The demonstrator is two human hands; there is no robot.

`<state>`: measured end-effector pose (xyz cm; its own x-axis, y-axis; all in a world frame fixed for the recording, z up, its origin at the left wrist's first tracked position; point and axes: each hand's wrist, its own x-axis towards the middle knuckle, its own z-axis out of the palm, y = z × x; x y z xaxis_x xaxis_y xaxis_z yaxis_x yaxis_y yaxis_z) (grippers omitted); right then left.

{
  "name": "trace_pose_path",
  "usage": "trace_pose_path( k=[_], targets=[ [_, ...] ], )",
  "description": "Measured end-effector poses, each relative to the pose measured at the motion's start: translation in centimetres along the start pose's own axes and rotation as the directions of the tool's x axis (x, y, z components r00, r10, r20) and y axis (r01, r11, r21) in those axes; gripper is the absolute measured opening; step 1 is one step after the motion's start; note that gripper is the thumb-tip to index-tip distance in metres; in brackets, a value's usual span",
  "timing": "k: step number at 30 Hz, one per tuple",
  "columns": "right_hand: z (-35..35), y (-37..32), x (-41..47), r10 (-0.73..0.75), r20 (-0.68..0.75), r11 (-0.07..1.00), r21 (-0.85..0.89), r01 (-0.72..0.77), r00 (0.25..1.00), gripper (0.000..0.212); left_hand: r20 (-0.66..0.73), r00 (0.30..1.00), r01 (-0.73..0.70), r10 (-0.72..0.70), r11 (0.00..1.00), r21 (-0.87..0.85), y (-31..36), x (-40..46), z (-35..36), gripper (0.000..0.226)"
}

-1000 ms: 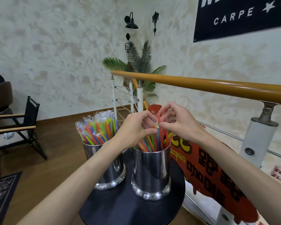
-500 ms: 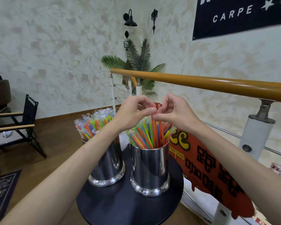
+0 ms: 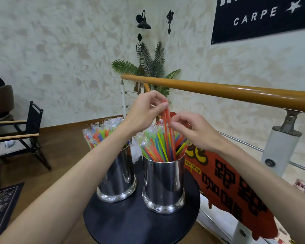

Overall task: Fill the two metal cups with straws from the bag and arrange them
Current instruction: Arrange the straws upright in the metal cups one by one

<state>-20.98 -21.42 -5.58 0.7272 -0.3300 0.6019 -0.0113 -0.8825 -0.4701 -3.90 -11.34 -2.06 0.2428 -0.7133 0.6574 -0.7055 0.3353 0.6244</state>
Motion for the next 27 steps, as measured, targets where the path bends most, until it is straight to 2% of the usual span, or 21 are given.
trace_pose_path(
  k=[2,5,7,11,13,18,20,24,27],
  targets=[
    [0.1,0.3,0.2,-0.046,0.048,0.997,-0.067,0.05,0.998,0.021,-0.05,0.998,-0.03,0.03,1.0,-0.006,0.4,0.4,0.0,0.008],
    [0.4,-0.1,0.2,-0.024,0.118,0.992,-0.119,0.038,0.993,0.041,-0.114,0.992,-0.058,0.056,0.998,-0.016,0.9,0.9,0.0,0.009],
    [0.5,-0.2,0.2,-0.022,0.116,0.991,-0.132,0.037,0.993,0.047,-0.128,0.99,-0.06,0.057,0.998,-0.024,1.1,1.0,0.1,0.011],
    [0.2,-0.3,0.3,-0.086,0.028,0.984,-0.157,0.089,0.996,0.036,-0.126,0.991,0.029,-0.04,0.996,-0.083,0.7,0.3,-0.2,0.021],
    [-0.1,-0.2,0.5,-0.12,-0.042,0.982,-0.151,0.112,0.992,0.032,-0.115,0.992,0.06,-0.06,0.998,-0.003,0.2,-0.4,-0.7,0.019],
    [-1.0,-1.1,1.1,-0.191,-0.218,0.978,-0.122,0.168,0.957,0.021,0.053,0.998,0.016,-0.034,0.95,0.312,-0.7,-3.1,-2.4,0.016],
    [-1.3,-1.5,1.4,-0.193,-0.261,0.981,-0.082,0.178,0.946,0.018,0.129,0.991,-0.009,-0.042,0.928,0.373,-0.5,-3.9,-3.3,0.018],
    [-1.4,-2.2,1.7,-0.069,-0.26,0.971,0.205,0.125,0.963,0.014,0.315,0.938,-0.005,-0.143,0.905,0.426,0.0,-5.1,-4.6,0.038],
    [-1.1,-2.6,1.7,-0.069,-0.264,0.978,0.173,0.117,0.962,0.011,0.385,0.908,-0.027,-0.165,0.894,0.448,0.1,-5.6,-4.7,0.034]
  ],
)
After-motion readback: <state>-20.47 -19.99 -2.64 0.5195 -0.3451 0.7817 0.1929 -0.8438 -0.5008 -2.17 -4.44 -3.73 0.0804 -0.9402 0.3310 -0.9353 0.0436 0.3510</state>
